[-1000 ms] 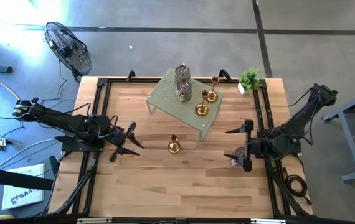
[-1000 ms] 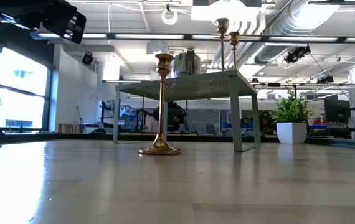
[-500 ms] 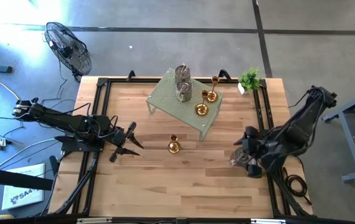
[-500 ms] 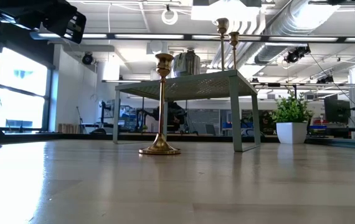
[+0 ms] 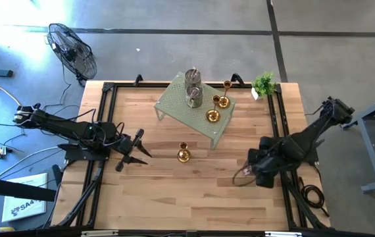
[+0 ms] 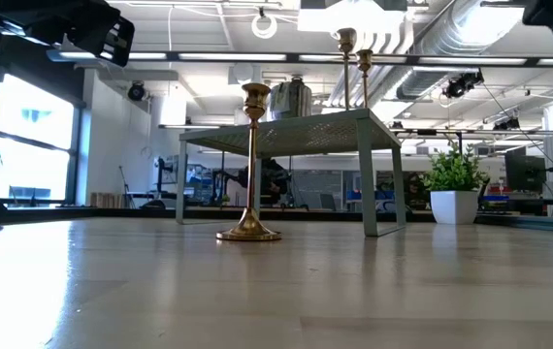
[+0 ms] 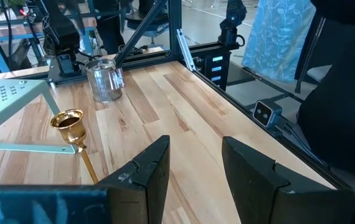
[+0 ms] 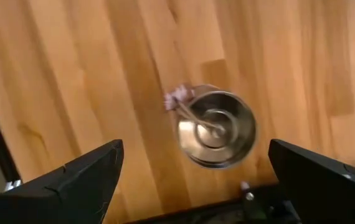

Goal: Pick & Place candle stick holders
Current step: Put the brown scented candle on the shelf

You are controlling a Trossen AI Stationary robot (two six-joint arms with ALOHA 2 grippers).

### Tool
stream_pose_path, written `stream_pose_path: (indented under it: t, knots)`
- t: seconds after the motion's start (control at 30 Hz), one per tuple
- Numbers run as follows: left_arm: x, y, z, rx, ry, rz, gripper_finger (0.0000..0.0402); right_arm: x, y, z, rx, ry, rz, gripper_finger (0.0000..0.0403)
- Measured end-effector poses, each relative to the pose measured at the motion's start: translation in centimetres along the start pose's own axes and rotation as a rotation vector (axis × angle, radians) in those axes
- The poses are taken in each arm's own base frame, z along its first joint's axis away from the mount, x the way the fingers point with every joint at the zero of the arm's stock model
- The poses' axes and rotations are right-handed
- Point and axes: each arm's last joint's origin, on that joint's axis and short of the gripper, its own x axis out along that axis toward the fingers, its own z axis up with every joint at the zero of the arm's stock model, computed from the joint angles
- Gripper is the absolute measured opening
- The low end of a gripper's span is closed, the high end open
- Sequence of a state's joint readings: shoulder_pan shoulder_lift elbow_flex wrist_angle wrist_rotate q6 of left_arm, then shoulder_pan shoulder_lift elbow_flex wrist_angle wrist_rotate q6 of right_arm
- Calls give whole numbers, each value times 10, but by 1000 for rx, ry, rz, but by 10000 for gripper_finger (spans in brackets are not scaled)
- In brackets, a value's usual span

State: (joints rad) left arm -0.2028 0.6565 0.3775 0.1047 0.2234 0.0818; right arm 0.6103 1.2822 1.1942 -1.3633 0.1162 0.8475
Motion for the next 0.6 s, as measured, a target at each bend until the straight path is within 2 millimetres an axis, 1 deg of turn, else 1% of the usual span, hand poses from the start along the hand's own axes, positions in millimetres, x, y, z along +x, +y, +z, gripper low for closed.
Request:
stream_pose_path:
  t: [0.1, 0.2, 0.37, 0.47, 0.6]
  knots:
    - [0, 0, 0, 0, 0, 0, 143, 3, -5, 7, -30, 22, 2, 394]
    - [0, 0, 0, -7, 2, 0, 143, 4, -9, 11, -20, 19, -5, 394]
    - [0, 0, 0, -8, 3, -1, 143, 7, -12, 13, -26, 23, -11, 394]
    - [0, 0, 0, -8, 3, -1, 143, 23, -14, 6, -50, 89, -32, 394]
    - [0, 0, -1, -9, 5, -1, 143, 50, -15, -3, -51, 187, 14, 394]
